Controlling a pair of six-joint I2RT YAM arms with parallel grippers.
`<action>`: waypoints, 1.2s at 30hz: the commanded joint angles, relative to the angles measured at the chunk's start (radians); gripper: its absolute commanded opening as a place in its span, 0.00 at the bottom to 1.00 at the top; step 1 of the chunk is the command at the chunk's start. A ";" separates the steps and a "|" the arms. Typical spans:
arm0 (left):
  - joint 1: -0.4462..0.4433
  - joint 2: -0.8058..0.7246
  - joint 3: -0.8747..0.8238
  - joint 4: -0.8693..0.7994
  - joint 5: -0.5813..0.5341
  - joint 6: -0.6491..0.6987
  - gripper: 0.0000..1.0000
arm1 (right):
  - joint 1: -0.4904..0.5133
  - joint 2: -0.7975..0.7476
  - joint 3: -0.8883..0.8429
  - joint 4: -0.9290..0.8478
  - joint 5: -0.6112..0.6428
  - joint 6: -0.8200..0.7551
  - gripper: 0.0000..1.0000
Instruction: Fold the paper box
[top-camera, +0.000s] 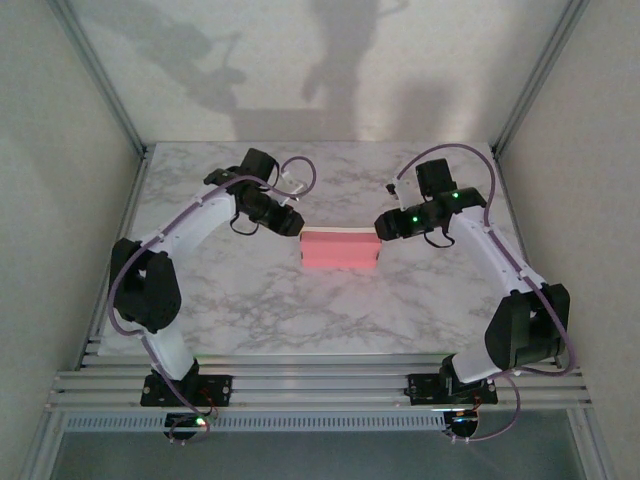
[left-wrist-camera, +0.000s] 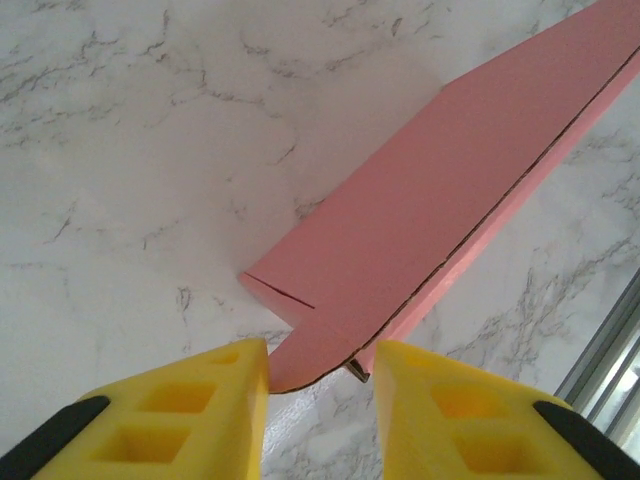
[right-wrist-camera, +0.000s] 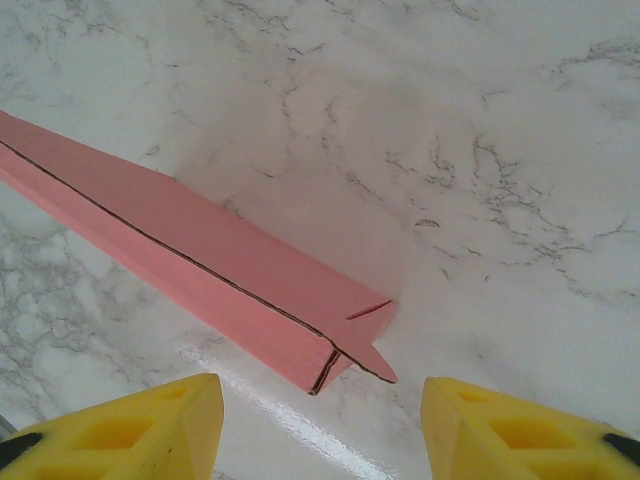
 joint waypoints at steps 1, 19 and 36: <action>-0.011 0.002 0.031 -0.036 -0.019 0.012 0.33 | 0.008 0.007 0.030 -0.021 0.015 -0.009 0.55; -0.036 -0.005 0.030 -0.038 -0.041 -0.039 0.14 | 0.012 0.008 0.033 -0.022 0.053 0.003 0.45; -0.056 -0.023 0.018 -0.027 -0.048 -0.025 0.16 | -0.039 0.060 0.101 0.003 0.052 -0.106 0.53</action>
